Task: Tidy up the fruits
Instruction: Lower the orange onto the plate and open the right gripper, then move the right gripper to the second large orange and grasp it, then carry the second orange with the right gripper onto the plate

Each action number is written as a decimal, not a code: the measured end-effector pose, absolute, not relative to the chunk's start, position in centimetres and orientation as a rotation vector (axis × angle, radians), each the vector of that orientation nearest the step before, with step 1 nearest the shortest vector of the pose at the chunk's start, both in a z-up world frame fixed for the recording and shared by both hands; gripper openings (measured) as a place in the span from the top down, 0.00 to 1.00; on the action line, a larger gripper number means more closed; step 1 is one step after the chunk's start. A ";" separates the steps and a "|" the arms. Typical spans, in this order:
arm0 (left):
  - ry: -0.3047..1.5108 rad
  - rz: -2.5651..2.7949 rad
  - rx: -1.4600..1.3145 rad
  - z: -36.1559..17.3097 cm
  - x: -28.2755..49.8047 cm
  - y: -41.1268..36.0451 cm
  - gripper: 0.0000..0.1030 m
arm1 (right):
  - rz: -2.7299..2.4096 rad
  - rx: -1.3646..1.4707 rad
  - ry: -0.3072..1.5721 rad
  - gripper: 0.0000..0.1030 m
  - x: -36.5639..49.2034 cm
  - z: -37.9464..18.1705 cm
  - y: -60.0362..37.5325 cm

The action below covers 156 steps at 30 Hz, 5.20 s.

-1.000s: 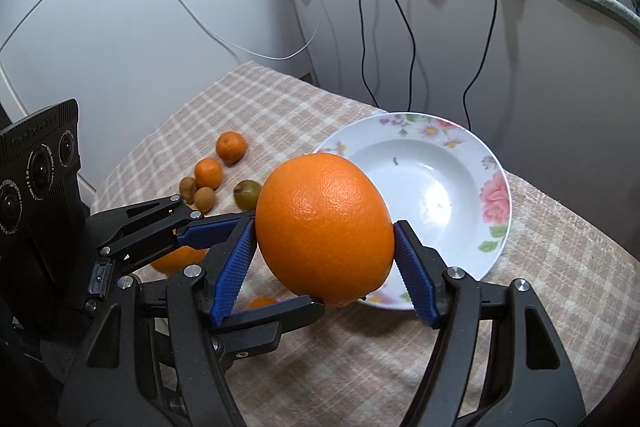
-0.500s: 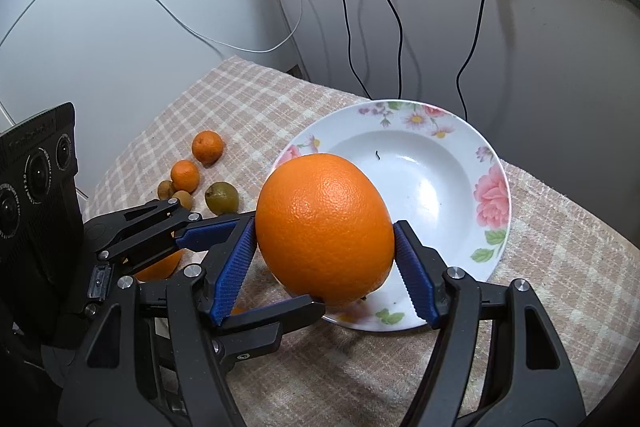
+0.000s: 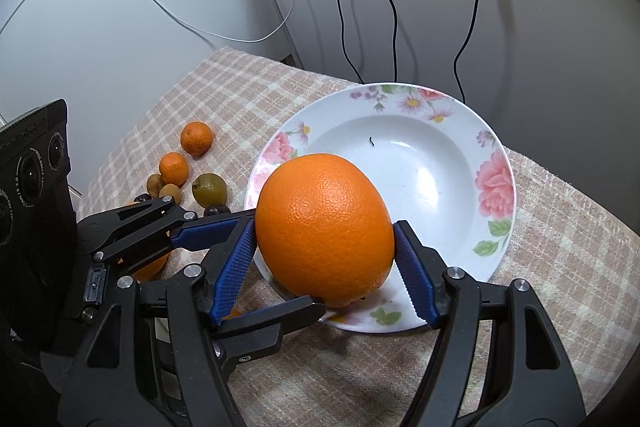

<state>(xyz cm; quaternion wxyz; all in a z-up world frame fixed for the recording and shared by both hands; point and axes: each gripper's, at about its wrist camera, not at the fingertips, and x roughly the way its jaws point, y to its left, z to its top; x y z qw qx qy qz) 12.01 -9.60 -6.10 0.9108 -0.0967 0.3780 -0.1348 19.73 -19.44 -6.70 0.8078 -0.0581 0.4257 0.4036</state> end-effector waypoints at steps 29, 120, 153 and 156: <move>0.741 -0.248 -0.181 -4.5 9.8 -8.3 0.37 | 0.735 -0.115 0.808 0.12 17.4 -4.6 -21.3; 0.742 -0.109 -0.183 -7.2 -0.3 0.3 0.35 | 0.977 -0.139 0.882 0.28 6.5 -8.1 -8.6; 0.632 -0.260 -0.140 -3.7 7.8 -5.7 0.35 | 0.797 -0.033 0.769 0.28 13.1 -3.7 -16.2; 0.638 -0.266 -0.139 -3.9 8.7 -6.0 0.35 | 0.790 -0.026 0.774 0.28 14.1 -4.0 -16.4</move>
